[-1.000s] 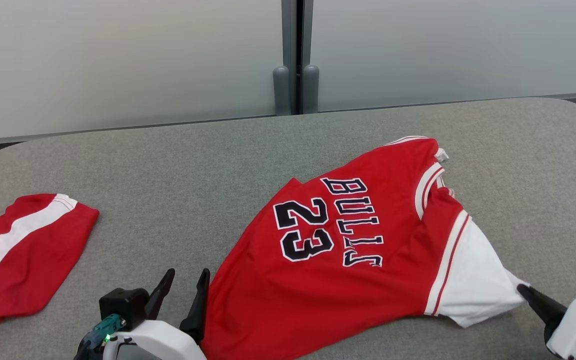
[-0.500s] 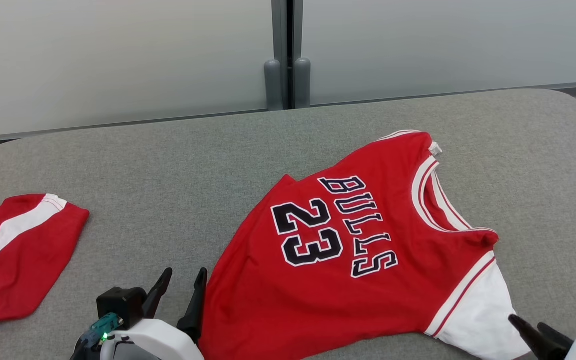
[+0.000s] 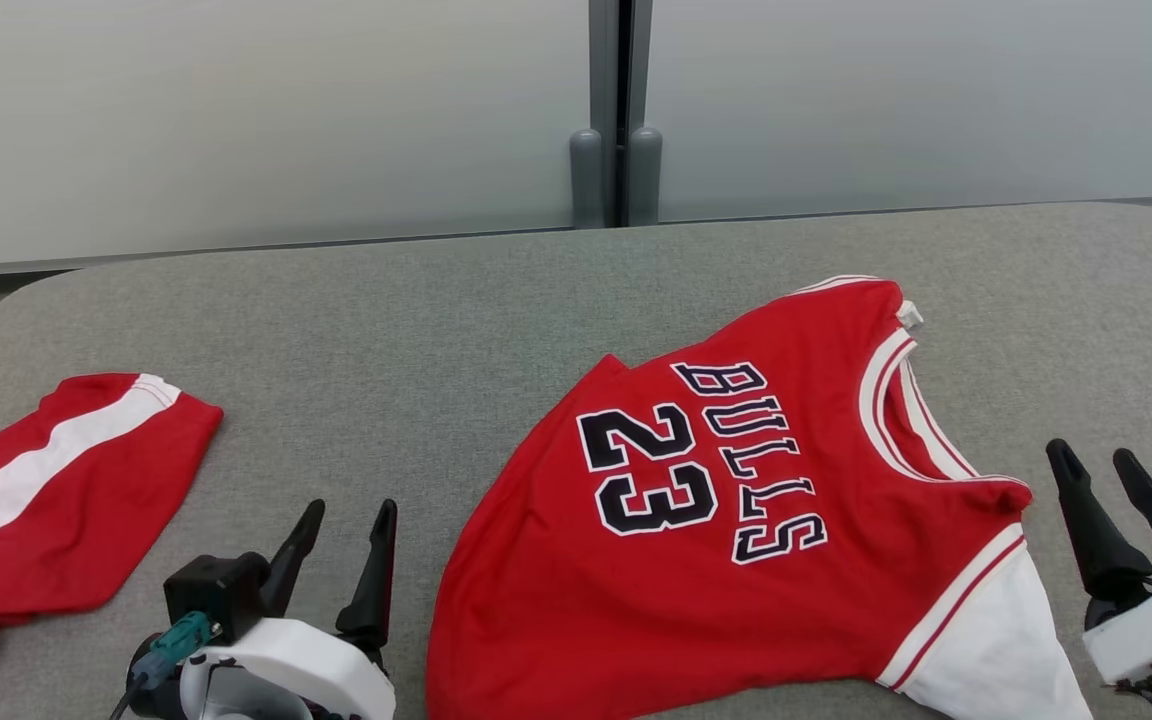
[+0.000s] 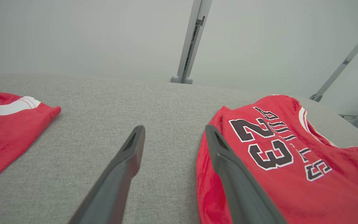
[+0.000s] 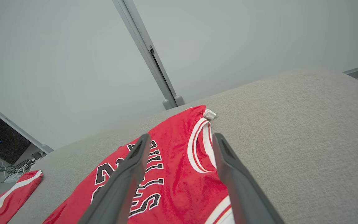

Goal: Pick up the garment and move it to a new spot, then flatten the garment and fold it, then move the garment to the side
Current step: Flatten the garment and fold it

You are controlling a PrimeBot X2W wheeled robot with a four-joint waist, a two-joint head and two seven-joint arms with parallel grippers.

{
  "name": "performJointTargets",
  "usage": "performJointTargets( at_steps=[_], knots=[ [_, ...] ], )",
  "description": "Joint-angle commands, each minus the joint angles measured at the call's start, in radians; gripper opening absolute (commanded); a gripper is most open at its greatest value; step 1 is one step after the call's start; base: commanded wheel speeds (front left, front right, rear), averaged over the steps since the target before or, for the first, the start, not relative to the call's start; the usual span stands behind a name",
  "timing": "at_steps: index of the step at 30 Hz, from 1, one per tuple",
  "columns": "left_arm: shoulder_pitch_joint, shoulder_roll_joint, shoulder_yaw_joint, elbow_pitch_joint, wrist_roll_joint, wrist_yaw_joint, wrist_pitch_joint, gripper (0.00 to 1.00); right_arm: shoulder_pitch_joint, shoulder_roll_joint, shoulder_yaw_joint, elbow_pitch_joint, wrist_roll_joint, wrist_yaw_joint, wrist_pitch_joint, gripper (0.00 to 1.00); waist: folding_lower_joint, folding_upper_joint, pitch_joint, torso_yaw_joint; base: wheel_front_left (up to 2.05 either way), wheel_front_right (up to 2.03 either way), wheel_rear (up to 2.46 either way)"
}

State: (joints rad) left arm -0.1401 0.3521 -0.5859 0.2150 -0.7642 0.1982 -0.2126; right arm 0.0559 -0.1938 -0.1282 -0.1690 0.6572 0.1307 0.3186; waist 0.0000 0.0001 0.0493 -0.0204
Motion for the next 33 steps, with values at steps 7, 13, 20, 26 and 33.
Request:
performJointTargets(
  at_steps=[7,13,20,26,33],
  knots=[
    [0.005,-0.003,0.081,-0.062,0.048,0.027,-0.048,1.00,-0.067,0.017,0.106,0.089,-0.101,0.000,-0.299,1.00,0.0000,-0.0001,-0.019,0.044,0.00,0.00,0.00],
    [0.052,-0.043,0.191,-0.125,0.147,0.026,-0.053,1.00,-0.096,0.002,0.177,0.179,-0.164,0.000,-0.435,1.00,0.0000,-0.0001,-0.039,0.057,0.00,0.00,0.00],
    [0.097,-0.098,0.269,-0.119,0.250,-0.015,-0.054,1.00,-0.115,0.007,0.234,0.302,-0.185,0.000,-0.500,1.00,0.0000,-0.0001,-0.052,0.062,0.00,0.00,0.00],
    [0.123,-0.146,0.317,-0.067,0.333,-0.066,-0.054,1.00,-0.143,0.000,0.264,0.404,-0.213,0.000,-0.536,1.00,0.0000,-0.0001,-0.062,0.062,0.00,0.00,0.00],
    [0.126,-0.188,0.365,-0.030,0.388,-0.113,-0.054,1.00,-0.169,0.001,0.279,0.450,-0.233,0.000,-0.560,1.00,0.0000,-0.0001,-0.065,0.058,0.00,0.00,0.00]
  ],
)
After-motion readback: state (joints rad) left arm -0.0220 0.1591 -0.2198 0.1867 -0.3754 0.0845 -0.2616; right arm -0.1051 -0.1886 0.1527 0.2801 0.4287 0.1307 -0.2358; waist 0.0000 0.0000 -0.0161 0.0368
